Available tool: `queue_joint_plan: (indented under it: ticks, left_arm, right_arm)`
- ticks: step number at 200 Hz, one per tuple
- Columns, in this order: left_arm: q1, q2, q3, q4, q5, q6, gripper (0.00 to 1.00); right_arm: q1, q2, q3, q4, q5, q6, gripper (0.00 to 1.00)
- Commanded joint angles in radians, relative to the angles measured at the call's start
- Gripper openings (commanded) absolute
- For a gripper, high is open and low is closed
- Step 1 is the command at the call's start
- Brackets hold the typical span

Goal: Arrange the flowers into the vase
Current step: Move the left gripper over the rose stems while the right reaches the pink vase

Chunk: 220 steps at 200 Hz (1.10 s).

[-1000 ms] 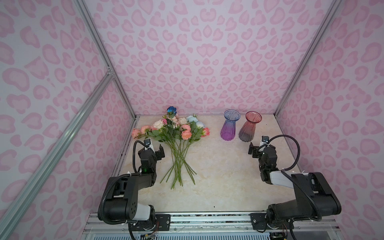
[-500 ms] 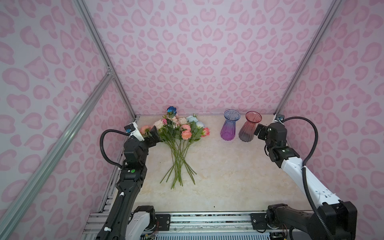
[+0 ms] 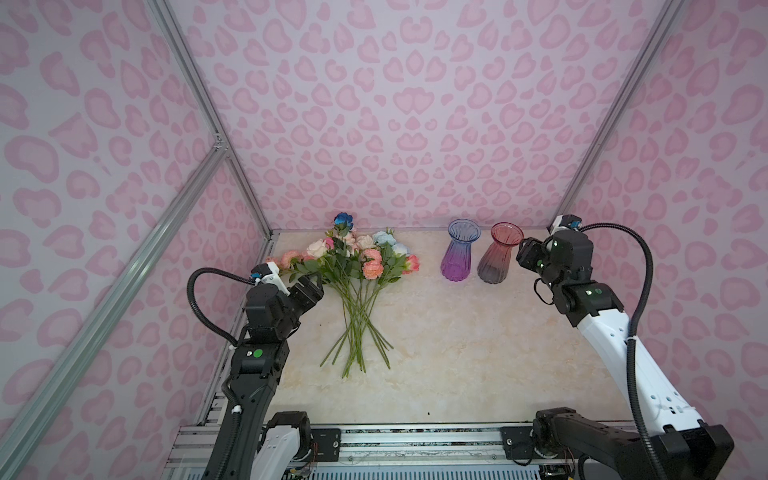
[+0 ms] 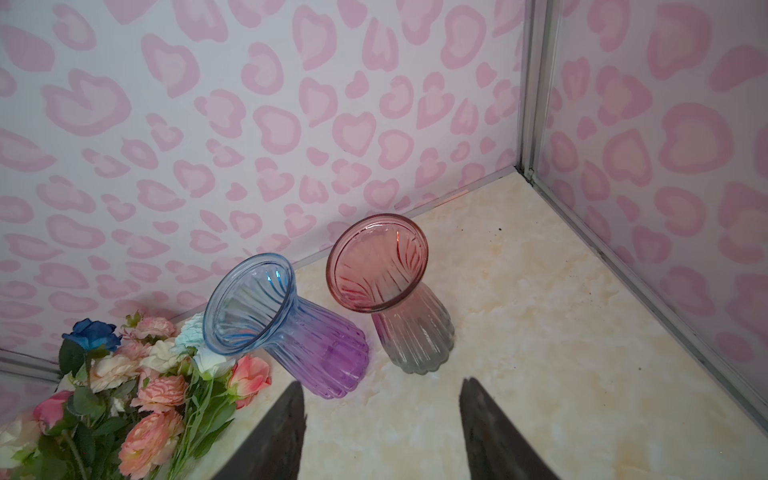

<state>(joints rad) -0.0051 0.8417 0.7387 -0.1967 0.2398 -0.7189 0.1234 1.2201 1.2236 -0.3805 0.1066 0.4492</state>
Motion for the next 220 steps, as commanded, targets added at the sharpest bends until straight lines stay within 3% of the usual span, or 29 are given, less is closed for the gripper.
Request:
queue_joint_plan:
  ticks: [1,55,136,179,220]
  left_arm:
    - [-0.021,0.037,-0.014,-0.019,0.184,0.01,0.74]
    - [-0.109,0.062,0.006,-0.038,0.181,0.027,0.73]
    - [-0.122,0.017,0.002,-0.053,0.218,0.049,0.73]
    - [-0.123,0.021,-0.015,-0.043,0.212,0.062,0.72]
    - [-0.125,0.048,-0.014,-0.044,0.222,0.061,0.71]
  right_arm:
    - [-0.002,0.083,0.085,-0.121,0.021,-0.048,0.61]
    - [-0.16,0.323,0.241,-0.174,-0.08,-0.013,0.6]
    - [-0.169,0.531,0.445,-0.253,-0.142,0.005,0.58]
    - [-0.195,0.614,0.486,-0.251,-0.241,0.006,0.46]
    - [-0.197,0.641,0.501,-0.257,-0.253,0.001,0.44]
